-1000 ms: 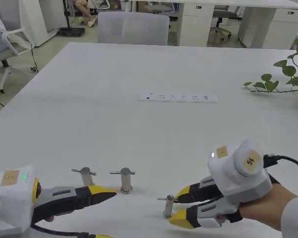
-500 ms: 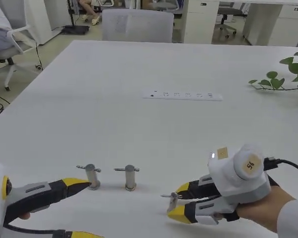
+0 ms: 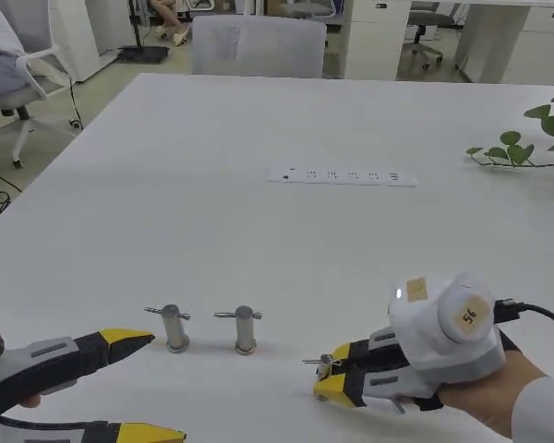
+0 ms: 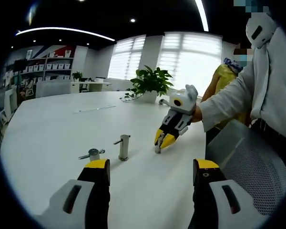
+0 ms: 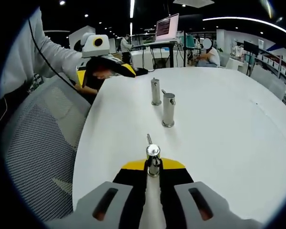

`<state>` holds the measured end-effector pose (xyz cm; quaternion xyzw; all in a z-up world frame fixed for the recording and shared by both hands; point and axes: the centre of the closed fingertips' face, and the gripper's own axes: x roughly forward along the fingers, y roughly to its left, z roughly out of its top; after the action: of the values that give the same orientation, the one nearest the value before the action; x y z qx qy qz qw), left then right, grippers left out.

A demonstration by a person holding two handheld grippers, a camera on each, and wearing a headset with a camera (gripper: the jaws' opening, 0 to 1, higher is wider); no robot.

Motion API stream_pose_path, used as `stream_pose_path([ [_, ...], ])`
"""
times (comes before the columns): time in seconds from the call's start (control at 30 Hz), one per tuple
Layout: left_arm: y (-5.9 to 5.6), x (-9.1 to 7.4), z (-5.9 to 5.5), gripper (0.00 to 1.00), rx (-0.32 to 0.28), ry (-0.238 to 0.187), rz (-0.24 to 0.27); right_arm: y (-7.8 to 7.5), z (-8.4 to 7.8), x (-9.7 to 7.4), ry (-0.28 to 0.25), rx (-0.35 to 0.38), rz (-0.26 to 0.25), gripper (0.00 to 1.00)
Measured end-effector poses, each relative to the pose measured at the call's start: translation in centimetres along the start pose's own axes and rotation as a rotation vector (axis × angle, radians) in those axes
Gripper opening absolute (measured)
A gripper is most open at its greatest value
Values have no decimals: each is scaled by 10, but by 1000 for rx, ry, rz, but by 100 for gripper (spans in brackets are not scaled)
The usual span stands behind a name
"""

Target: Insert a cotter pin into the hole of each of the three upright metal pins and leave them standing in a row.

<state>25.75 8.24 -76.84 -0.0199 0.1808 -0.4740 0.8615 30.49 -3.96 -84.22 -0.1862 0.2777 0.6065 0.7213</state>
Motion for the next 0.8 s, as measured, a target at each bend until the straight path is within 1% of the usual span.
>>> stream_pose_path([
  [0.1, 1, 0, 0, 70, 0, 0, 3, -3, 0, -1, 4, -13, -4, 10],
  [0.17, 1, 0, 0, 70, 0, 1, 6, -9, 4, -2, -5, -20, -14, 10],
  [0.3, 2, -2, -1, 70, -1, 1, 12, -25, 10, -2, -9, -29, -52, 10],
  [0.43, 4, -7, -1, 69, -4, 1, 23, -40, 17, 1, -26, -6, -84, 10],
  [0.5, 6, -10, -2, 69, -3, 2, 29, -45, 19, 2, -30, 2, -93, 10],
  [0.8, 11, -18, -1, 69, 0, -1, 43, -56, 24, 9, -32, 8, -119, 10],
])
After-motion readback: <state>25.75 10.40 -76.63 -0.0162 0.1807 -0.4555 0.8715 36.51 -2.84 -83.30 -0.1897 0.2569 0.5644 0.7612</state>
